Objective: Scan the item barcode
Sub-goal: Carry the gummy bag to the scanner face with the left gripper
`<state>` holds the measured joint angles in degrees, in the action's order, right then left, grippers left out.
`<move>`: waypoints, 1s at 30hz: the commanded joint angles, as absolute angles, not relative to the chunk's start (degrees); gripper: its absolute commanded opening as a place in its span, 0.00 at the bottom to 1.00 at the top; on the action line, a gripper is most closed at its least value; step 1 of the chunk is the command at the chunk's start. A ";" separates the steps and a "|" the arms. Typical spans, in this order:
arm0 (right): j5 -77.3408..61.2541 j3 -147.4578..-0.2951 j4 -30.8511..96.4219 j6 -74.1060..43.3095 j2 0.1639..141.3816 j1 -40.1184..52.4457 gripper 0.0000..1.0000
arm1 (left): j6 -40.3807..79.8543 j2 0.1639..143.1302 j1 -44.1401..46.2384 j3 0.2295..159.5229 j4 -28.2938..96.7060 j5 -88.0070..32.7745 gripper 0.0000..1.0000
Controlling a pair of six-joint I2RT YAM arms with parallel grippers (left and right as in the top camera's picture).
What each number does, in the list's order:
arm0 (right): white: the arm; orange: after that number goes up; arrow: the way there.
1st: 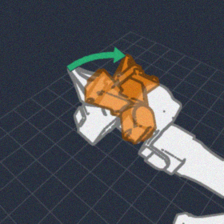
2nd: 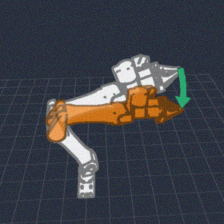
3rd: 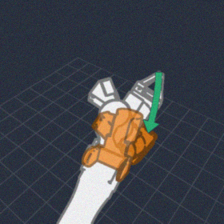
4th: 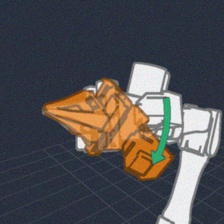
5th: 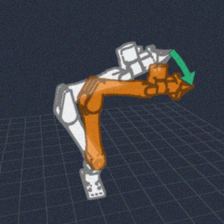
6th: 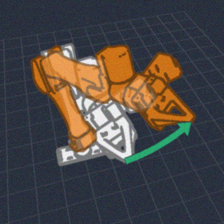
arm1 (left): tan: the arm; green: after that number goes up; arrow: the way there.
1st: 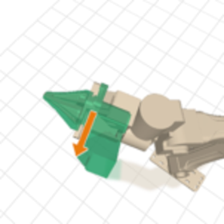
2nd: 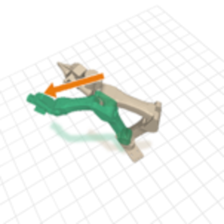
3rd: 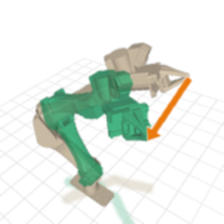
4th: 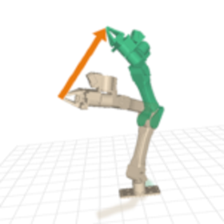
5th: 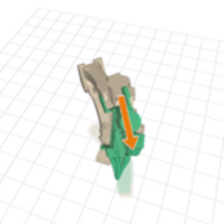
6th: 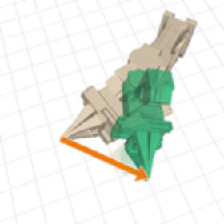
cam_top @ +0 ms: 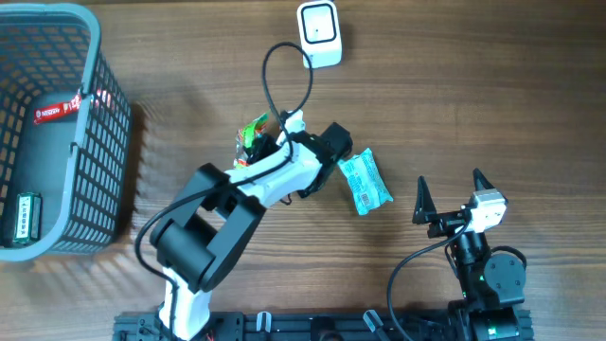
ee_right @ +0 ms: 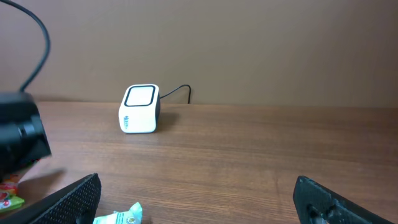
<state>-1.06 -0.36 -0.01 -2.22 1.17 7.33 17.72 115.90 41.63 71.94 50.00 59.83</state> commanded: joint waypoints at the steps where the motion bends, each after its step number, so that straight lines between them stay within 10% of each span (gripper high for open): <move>1: -0.97 -0.30 -0.32 -1.48 1.02 7.42 1.00 | 18.87 116.36 44.07 72.40 49.71 64.60 0.04; 5: -0.97 -0.30 -0.32 -1.48 1.02 7.42 1.00 | 18.26 116.31 44.40 72.40 49.78 88.51 0.04; 14: -0.97 -0.30 -0.32 -1.50 1.02 7.42 1.00 | 20.40 116.31 47.13 72.38 43.05 48.38 0.05; 20: -0.97 -0.30 -0.32 -1.48 1.02 7.42 1.00 | 20.40 116.25 49.78 72.40 41.06 48.23 0.46; 23: -0.97 -0.30 -0.32 -1.48 1.02 7.42 1.00 | 20.40 115.13 49.71 72.40 40.77 48.23 0.41; 26: -0.97 -0.30 -0.32 -1.48 1.02 7.42 1.00 | 20.40 112.22 49.76 72.40 39.94 48.21 0.06; 30: -0.97 -0.30 -0.32 -1.48 1.02 7.42 1.00 | 20.38 107.96 49.78 72.40 39.79 45.12 0.05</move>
